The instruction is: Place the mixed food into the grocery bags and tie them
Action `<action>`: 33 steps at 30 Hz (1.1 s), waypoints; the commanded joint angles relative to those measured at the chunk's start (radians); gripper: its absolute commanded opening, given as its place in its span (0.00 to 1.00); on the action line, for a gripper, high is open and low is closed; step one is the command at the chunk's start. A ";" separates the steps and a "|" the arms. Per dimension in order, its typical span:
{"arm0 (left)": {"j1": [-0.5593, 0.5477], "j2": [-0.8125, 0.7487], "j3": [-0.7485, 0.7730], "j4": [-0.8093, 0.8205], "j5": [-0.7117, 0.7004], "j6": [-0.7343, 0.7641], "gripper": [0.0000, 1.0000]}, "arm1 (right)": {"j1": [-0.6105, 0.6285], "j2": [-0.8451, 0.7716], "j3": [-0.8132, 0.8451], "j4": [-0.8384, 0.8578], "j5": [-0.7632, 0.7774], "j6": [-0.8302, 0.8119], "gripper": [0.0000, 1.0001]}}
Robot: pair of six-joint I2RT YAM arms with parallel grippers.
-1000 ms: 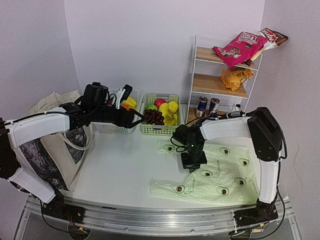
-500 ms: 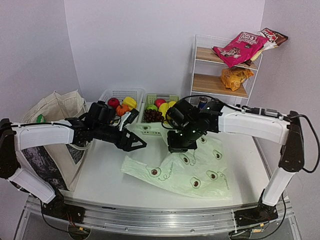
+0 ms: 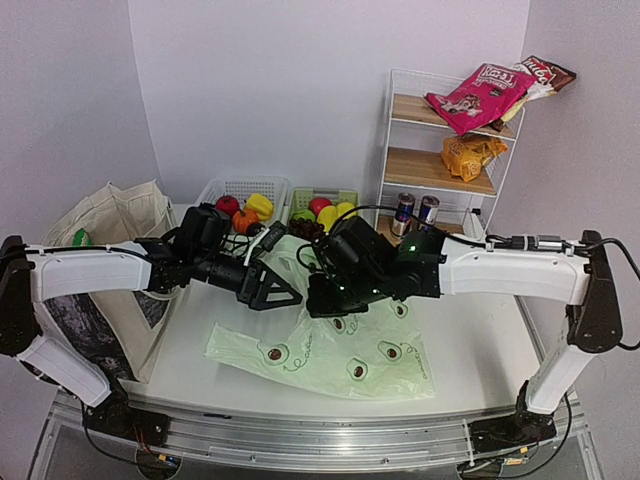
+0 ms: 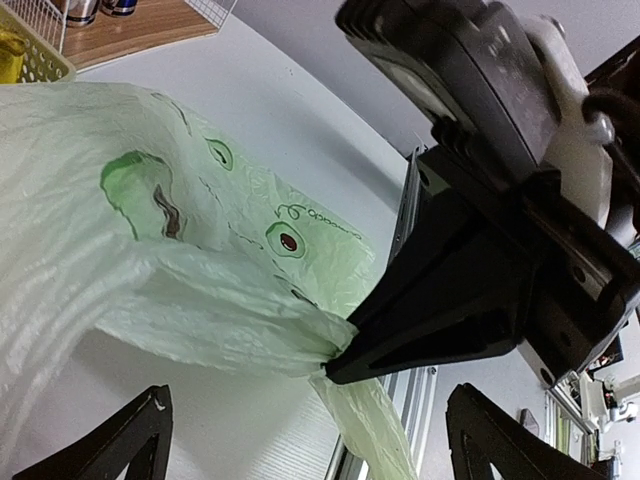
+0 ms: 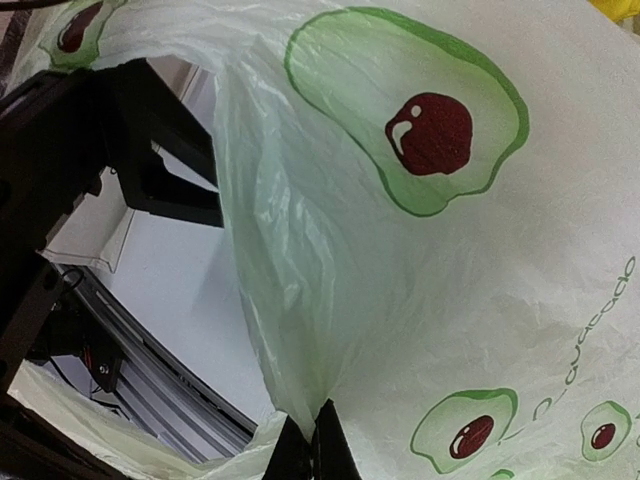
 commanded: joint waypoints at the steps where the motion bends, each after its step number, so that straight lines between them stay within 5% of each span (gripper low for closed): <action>1: 0.006 0.015 0.004 0.084 -0.042 -0.072 0.90 | 0.019 -0.066 -0.026 0.140 -0.014 -0.034 0.00; 5: 0.045 0.008 -0.008 0.091 -0.132 -0.165 0.61 | 0.033 -0.089 -0.039 0.158 -0.026 -0.057 0.00; 8: 0.120 -0.012 -0.036 0.138 -0.048 -0.216 0.48 | 0.034 -0.118 -0.076 0.198 -0.035 -0.046 0.00; 12: 0.128 -0.035 -0.035 0.166 0.074 -0.157 0.49 | 0.035 -0.109 -0.063 0.215 -0.068 -0.051 0.00; 17: 0.121 -0.038 -0.019 0.215 0.162 -0.174 0.65 | 0.034 -0.070 -0.022 0.216 -0.078 -0.058 0.00; 27: 0.116 -0.094 -0.037 0.208 0.335 -0.069 0.72 | 0.035 -0.053 0.011 0.220 -0.064 -0.085 0.00; 33: 0.116 0.024 0.020 0.115 0.167 -0.088 0.47 | 0.034 -0.057 0.013 0.221 -0.078 -0.081 0.00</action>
